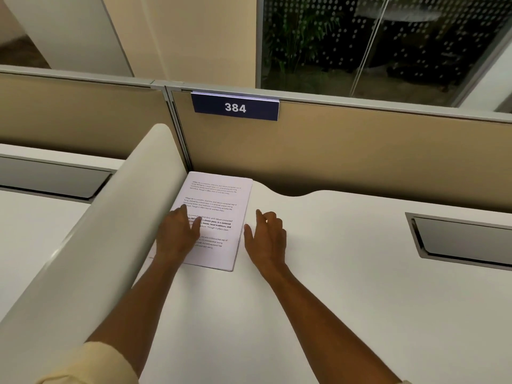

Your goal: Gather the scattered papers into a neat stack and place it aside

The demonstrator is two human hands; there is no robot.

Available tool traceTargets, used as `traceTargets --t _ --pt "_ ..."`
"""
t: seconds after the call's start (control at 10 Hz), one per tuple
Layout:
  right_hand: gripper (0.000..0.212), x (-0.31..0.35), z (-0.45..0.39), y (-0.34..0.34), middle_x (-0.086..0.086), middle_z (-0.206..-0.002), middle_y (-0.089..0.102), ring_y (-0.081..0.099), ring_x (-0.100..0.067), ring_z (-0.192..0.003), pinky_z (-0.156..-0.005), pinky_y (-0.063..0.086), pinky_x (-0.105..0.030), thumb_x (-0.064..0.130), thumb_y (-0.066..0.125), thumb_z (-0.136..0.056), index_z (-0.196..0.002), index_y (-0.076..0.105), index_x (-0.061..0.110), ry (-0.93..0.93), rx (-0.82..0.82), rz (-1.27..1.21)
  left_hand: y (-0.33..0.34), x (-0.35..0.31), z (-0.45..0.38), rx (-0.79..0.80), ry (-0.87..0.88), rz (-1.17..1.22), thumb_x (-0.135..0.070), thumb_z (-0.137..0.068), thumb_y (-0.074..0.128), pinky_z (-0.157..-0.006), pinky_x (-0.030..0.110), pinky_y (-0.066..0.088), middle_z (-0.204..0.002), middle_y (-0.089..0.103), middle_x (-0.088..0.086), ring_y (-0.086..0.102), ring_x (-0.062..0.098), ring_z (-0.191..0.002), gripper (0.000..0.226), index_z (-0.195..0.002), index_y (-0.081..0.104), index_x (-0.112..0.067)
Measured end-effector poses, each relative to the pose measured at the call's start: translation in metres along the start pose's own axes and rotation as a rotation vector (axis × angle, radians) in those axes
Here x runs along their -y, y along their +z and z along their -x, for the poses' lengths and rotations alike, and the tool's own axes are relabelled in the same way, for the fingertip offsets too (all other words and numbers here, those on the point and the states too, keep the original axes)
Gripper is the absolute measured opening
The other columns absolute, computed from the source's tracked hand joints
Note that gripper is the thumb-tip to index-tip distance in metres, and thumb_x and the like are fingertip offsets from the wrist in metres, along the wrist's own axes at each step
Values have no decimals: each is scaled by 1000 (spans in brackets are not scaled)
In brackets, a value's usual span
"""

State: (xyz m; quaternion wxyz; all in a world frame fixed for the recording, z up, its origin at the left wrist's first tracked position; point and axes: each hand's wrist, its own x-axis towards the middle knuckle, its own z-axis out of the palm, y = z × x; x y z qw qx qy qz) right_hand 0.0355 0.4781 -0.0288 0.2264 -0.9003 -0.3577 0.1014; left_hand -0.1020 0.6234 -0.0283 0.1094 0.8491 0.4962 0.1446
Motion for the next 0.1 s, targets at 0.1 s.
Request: traceTargets --t 0.1 --pt "57 -15 9 -27 -7 -147 42 42 -25 -132 -106 37 -38 45 43 -97 -145 37 16 -55 -97 16 -6 -24 21 14 53 -10 -47 -87 57 -85 46 51 -120 63 21 58 38 -111 62 -127 51 0"
